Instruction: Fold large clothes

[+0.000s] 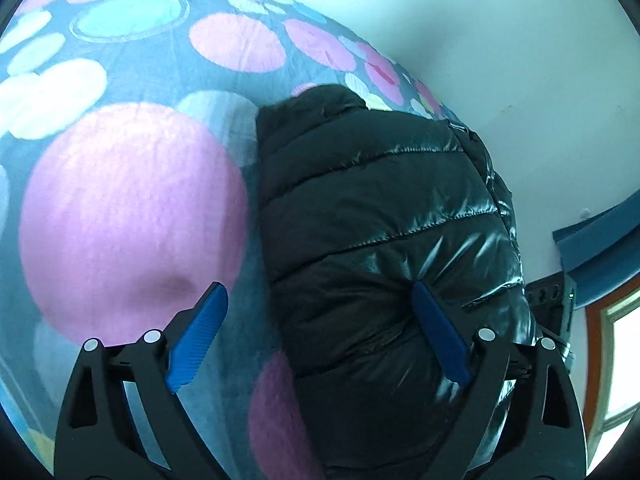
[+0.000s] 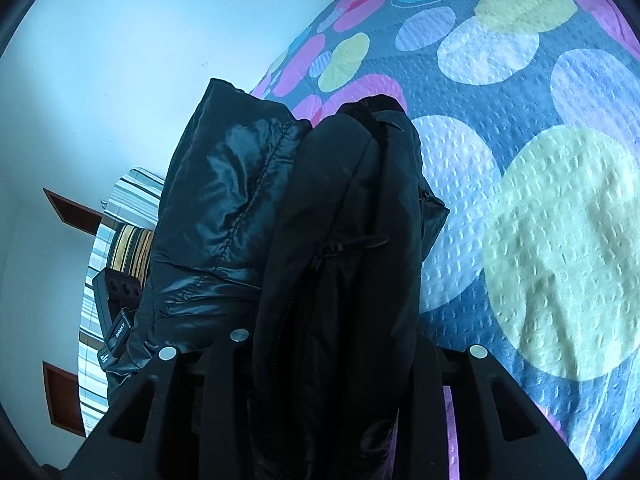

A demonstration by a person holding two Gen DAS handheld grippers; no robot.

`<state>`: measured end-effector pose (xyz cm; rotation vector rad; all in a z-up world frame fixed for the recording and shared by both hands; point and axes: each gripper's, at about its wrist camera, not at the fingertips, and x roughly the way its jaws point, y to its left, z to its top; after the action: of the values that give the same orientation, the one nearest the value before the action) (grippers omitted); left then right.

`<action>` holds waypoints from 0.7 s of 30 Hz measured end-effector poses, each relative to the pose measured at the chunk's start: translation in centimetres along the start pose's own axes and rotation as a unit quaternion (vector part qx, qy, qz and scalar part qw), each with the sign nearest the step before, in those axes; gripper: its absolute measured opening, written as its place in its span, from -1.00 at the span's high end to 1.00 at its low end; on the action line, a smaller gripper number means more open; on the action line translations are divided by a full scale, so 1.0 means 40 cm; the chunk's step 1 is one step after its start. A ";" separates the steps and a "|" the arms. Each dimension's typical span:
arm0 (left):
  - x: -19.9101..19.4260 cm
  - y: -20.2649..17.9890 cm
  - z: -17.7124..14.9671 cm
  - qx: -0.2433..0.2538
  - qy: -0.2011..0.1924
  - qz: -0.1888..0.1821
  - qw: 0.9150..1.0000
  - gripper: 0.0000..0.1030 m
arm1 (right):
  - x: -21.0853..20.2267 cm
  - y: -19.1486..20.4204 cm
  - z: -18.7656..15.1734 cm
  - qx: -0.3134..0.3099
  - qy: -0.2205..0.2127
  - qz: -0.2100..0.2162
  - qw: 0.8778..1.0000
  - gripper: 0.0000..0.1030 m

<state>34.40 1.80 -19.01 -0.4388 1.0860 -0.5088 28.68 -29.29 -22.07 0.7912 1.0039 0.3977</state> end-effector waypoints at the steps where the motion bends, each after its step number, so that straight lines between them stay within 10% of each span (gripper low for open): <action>1: 0.007 0.006 0.000 -0.007 0.008 -0.012 1.000 -0.81 | -0.004 -0.005 -0.002 0.001 0.001 0.001 1.000 0.36; 21: 0.067 -0.058 -0.008 0.000 0.043 -0.034 0.998 -0.86 | -0.004 -0.027 -0.019 0.006 -0.005 0.009 1.000 0.33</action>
<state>34.69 -1.70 -19.75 -0.4580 1.1567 -0.5934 27.88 -29.81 -23.02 0.8130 0.9917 0.4030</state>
